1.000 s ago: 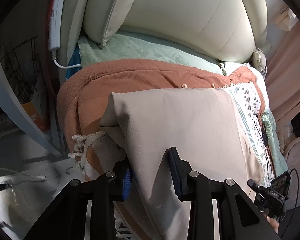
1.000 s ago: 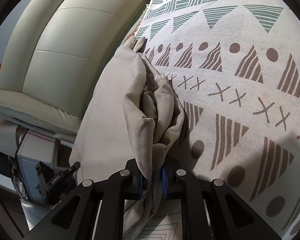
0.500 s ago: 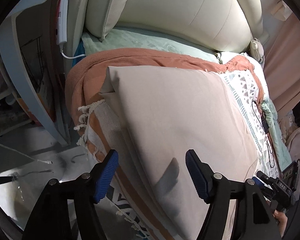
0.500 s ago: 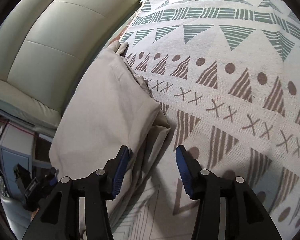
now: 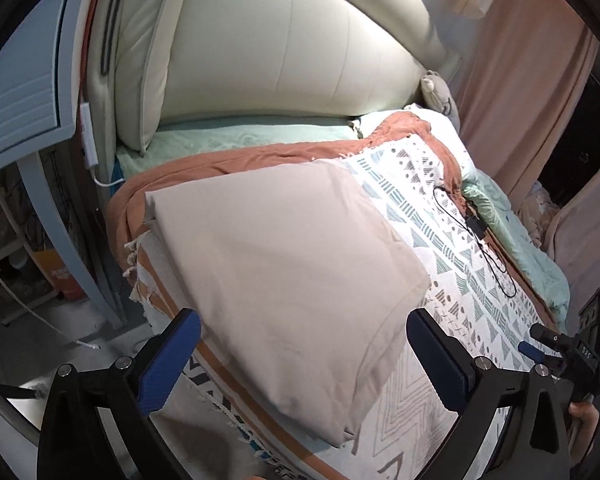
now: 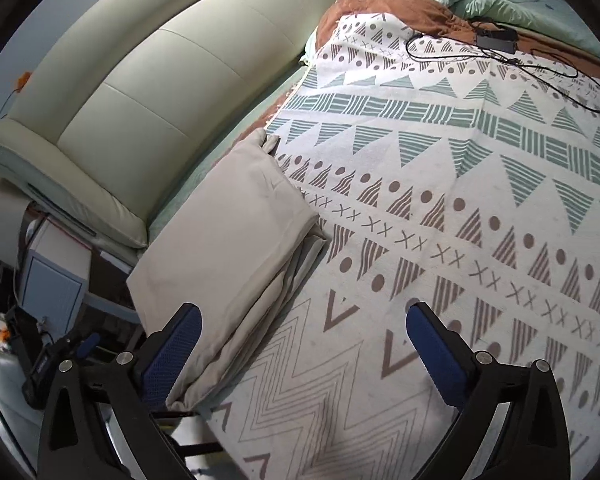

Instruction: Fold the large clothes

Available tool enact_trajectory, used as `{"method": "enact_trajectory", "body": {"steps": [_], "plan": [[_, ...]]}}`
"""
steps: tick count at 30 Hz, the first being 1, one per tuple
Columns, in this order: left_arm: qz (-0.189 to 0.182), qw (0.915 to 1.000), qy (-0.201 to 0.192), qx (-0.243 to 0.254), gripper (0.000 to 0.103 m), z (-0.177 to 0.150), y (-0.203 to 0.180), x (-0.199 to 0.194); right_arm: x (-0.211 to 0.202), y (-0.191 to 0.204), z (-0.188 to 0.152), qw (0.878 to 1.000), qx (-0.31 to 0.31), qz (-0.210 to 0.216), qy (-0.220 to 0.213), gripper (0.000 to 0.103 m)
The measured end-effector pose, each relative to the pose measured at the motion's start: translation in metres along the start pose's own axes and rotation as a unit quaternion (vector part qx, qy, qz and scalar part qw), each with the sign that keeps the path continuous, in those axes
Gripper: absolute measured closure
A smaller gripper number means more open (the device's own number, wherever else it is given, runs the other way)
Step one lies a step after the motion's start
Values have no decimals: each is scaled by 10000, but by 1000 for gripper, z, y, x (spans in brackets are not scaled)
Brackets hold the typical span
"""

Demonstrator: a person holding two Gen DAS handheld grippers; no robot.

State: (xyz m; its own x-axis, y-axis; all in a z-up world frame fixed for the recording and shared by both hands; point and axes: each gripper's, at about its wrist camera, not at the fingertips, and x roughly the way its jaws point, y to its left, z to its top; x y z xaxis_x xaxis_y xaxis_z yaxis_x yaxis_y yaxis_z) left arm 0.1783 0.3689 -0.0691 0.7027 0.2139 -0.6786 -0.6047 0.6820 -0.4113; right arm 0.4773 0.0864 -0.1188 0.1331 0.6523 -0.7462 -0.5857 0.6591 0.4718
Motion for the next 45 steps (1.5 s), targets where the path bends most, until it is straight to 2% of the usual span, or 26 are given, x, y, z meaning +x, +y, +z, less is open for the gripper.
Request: {"method": "enact_trajectory", "body": {"steps": [14,22,26,34,40,45], "plan": [[-484,9942,-415,866,0,-41,-92,-87,-153,-8,-53,9963,-60,-59,-859,0],[-631,9872,-674,1301,0,-73,-126,-130,-225,-24,-95,9906,-37,-503,-1272,0],[-674,9838,-717,1498,0,-87,-134,-148,-264,-29,-122,9854,-14,-673,-1562,0],[-861,9719,-893,2002,0,-126,-151,-185,-327,-22,-178,9670,-381,-1439,-2068,0],[-861,9595,-1164,2416,0,-158,-163,-213,-363,-15,-225,9563,-396,-1647,-2384,0],[-898,9545,-1412,2467,0,-182,-165,-232,-385,-7,-266,9504,-431,-1716,-2557,0]]}}
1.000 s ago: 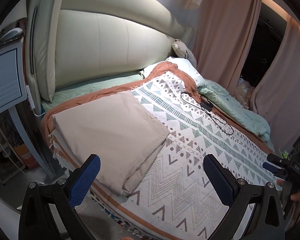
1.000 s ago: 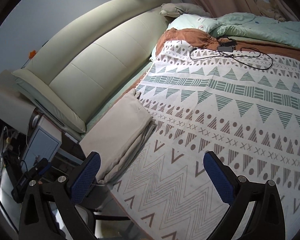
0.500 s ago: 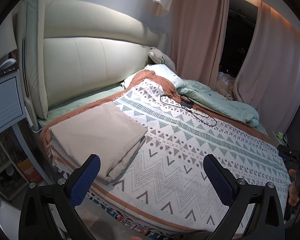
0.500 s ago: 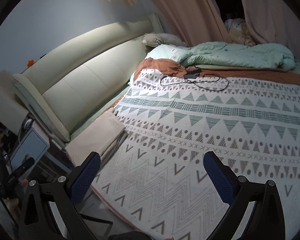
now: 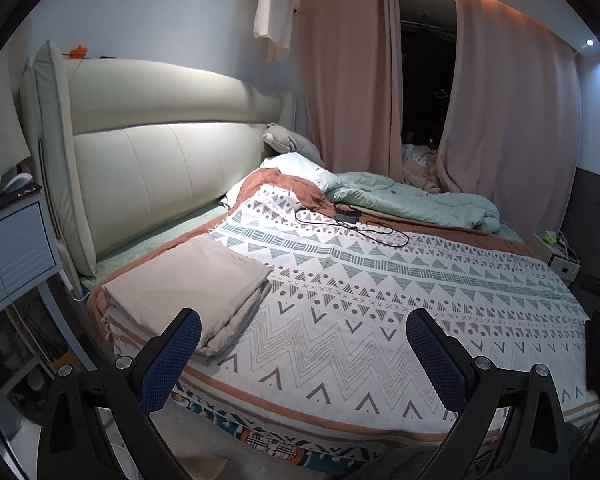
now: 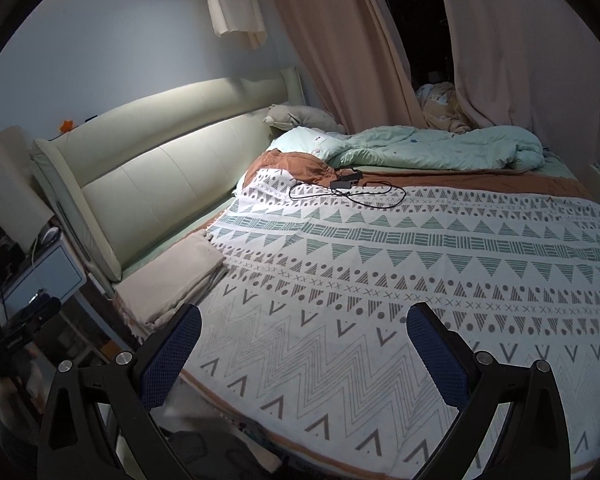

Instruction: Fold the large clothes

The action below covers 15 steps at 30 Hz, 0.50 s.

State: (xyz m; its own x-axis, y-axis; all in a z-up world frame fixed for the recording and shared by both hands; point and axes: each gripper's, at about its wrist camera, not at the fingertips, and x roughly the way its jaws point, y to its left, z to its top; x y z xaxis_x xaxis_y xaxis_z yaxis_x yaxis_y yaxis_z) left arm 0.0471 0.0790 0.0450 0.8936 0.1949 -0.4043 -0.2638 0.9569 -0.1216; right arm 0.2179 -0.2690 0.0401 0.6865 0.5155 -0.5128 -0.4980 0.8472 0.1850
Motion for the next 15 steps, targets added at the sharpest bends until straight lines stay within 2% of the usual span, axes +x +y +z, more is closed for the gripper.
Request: {"method": "enact_trajectory", "body": {"steps": [4,15], "plan": [[145,9998,-88,54,0,-9,-10,-11,-21,-1,-21,9999,5,-41,-130,0],[-27,9997,-257,-15,0,-32,-28,-30,-41,-24,-84,9982,421,-341,-241,0]]}}
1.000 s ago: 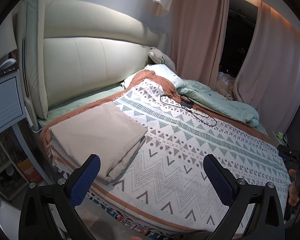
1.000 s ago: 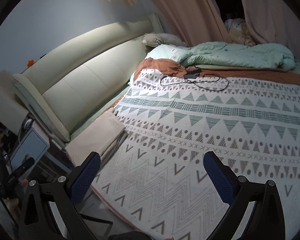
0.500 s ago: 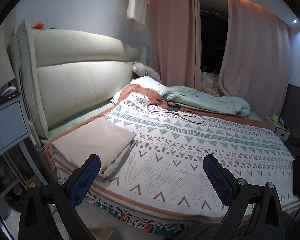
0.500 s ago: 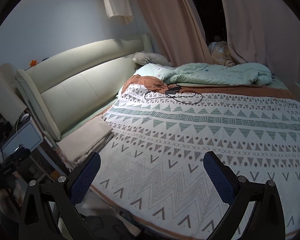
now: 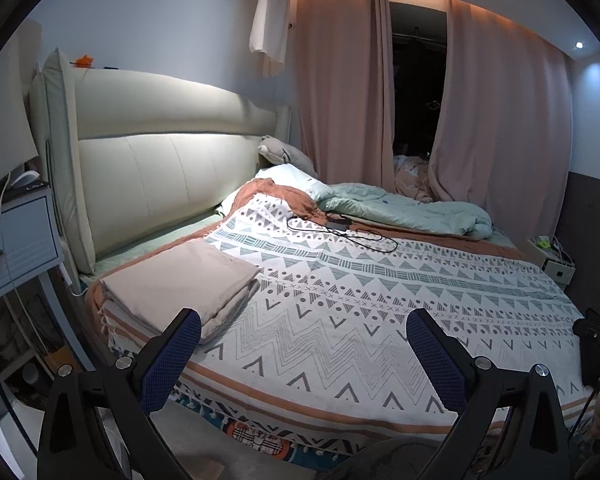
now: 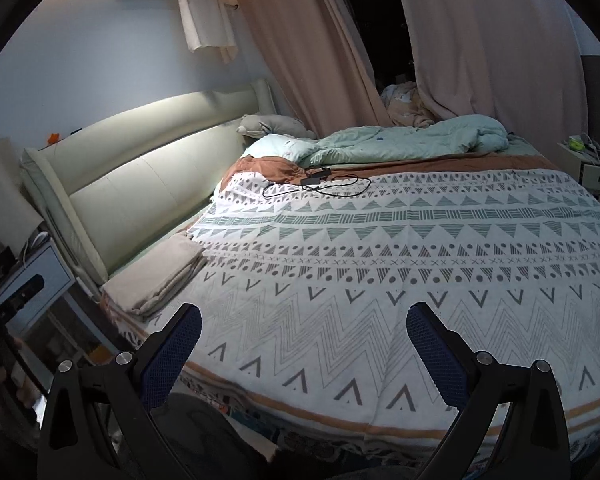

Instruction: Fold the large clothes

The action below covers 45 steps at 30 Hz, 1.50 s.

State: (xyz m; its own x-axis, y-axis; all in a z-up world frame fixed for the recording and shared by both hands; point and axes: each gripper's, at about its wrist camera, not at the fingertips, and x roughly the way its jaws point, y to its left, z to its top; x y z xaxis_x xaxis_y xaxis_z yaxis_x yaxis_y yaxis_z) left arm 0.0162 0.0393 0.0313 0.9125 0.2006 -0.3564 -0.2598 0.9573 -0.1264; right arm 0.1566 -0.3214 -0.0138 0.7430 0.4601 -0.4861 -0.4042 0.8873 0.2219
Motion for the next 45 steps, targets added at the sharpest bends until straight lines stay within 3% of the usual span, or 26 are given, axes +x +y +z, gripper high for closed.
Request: {"method": "enact_trajectory", "body": {"steps": [26,45], "plan": [[-87,9994,349,13,0,-29,-12,35,42,2,-44,9981,-461,6,416,0],[7,9993,372,51,0,-32,-6,33,46,3,-44,9979,-503,45,409,0]]}}
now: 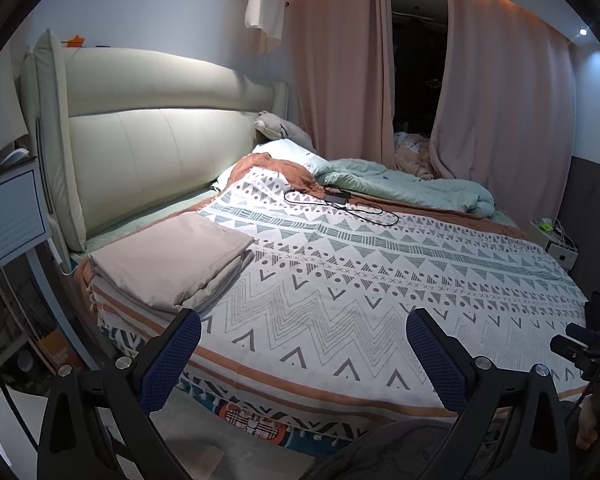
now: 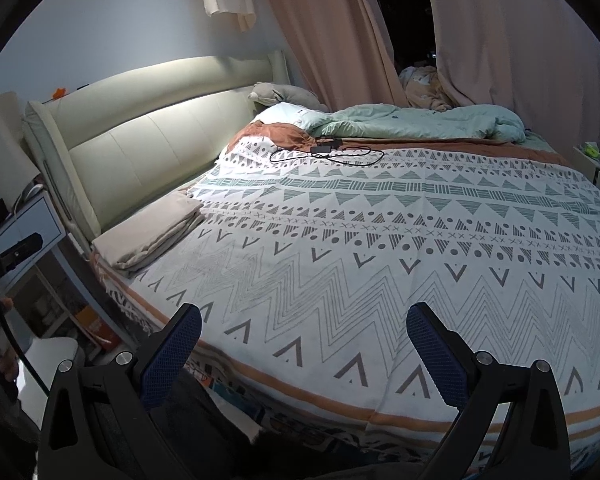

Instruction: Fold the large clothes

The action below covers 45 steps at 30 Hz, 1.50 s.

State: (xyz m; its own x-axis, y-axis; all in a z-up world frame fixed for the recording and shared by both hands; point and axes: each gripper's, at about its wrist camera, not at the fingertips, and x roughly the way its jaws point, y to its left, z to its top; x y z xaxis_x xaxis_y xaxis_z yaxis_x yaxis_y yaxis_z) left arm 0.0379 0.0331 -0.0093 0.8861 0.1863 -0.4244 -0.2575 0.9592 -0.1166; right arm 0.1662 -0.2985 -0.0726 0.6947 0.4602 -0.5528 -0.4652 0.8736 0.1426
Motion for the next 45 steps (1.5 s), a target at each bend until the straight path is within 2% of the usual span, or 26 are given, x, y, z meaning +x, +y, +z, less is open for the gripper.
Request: {"method": "enact_trajectory", "body": {"steps": [6,45], "plan": [[0,10000,0,24,0,0,1,0,-1,2,0,9999,-67,-106,-6,0],[-59,9998,146,115,0,3,-3,10,3,-7,1,9999,134,-16,25,0]]}}
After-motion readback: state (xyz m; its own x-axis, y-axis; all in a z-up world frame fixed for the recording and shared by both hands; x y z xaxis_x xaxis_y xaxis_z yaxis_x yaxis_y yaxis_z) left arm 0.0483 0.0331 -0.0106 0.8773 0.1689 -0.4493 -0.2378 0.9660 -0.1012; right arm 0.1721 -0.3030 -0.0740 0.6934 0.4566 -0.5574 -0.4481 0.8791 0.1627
